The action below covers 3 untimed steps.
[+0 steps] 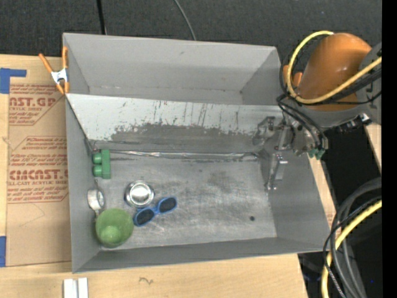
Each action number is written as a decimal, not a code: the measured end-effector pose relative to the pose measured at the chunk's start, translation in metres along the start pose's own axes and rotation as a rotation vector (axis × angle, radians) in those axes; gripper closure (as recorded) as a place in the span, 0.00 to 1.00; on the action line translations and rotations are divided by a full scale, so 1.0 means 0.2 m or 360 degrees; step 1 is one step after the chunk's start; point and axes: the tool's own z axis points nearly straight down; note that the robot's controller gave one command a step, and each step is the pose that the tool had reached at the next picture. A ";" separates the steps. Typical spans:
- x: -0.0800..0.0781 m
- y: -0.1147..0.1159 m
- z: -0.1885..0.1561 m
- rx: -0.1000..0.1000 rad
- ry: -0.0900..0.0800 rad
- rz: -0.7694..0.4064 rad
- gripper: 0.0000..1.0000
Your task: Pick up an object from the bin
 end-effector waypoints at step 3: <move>0.35 1.12 0.62 -0.0008 -0.0001 -0.0123 0.00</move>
Offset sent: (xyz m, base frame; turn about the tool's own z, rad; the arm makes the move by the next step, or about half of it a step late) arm -0.0020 0.0602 -0.0565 0.1232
